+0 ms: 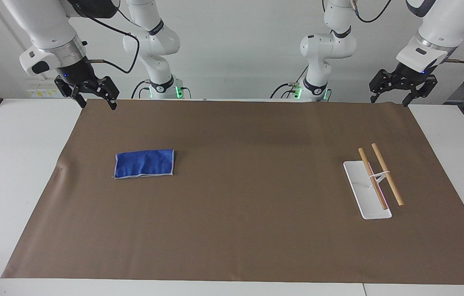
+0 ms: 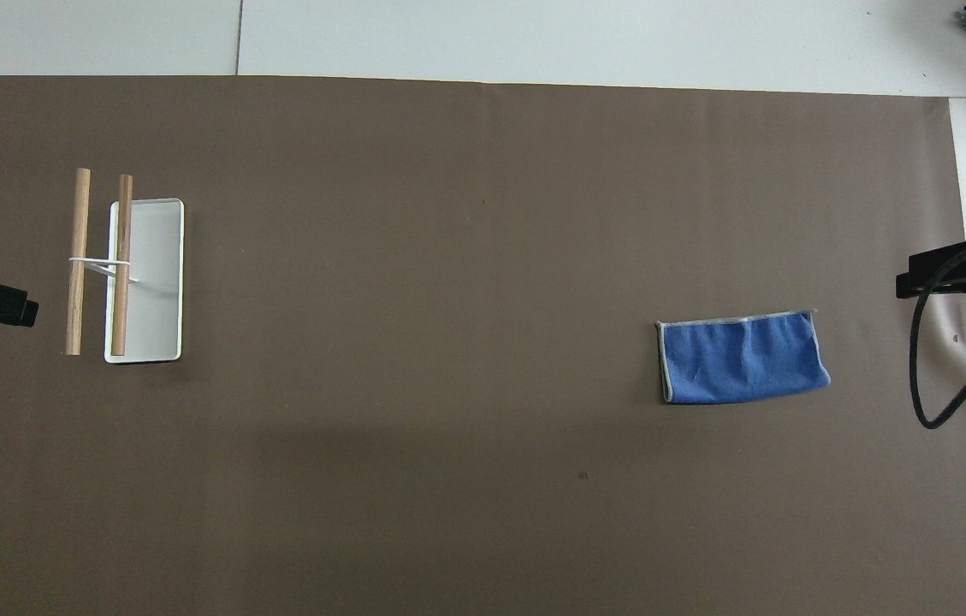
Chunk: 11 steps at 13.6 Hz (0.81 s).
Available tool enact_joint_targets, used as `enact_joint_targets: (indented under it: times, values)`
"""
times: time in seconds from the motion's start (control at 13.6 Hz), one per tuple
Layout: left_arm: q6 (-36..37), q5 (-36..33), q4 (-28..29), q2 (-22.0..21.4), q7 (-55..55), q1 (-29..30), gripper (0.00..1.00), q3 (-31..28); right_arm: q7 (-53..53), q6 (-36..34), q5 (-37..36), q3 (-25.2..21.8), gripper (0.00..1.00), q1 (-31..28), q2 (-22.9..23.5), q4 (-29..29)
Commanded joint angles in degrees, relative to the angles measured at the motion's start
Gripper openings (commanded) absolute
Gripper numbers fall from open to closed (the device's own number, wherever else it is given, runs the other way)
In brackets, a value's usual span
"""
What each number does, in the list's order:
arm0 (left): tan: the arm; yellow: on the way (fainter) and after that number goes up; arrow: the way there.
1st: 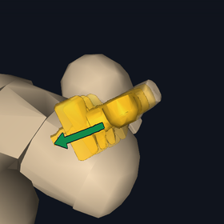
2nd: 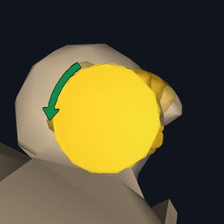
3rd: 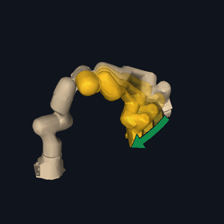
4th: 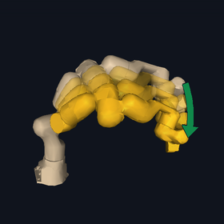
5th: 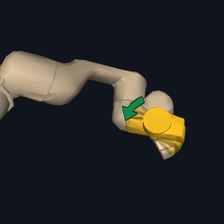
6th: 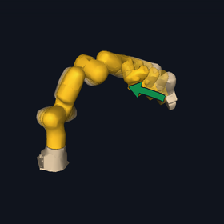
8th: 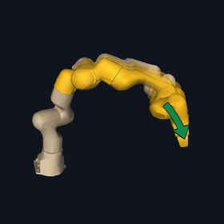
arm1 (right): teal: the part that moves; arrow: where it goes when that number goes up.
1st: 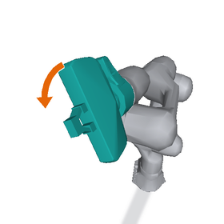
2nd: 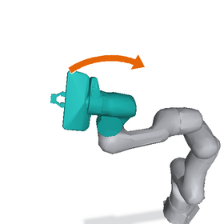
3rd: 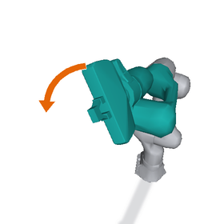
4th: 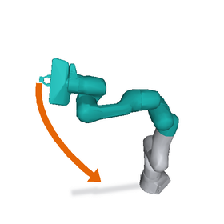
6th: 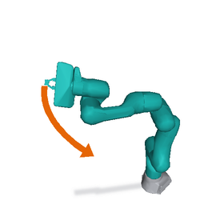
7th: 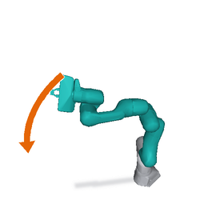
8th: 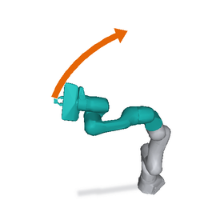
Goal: Right arm passes towel to left arm to hang
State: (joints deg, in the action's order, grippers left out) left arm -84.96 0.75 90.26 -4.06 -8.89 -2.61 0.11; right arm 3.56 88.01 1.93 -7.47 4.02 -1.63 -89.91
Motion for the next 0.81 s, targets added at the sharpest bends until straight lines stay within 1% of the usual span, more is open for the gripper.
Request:
enact_joint_targets:
  times: [0.0, 0.73]
  values:
    - [0.0, -1.2, 0.7, -1.0, 0.6, 0.3, 1.00, 0.2, 0.2, -0.5, 1.0, 0.2, 1.00, -0.7, -0.6, -0.5]
    - [0.1, -1.3, 1.0, -1.2, 0.8, 0.3, 1.00, 0.3, 0.1, -1.1, 1.0, 0.3, 1.00, -0.5, -1.0, -1.1]
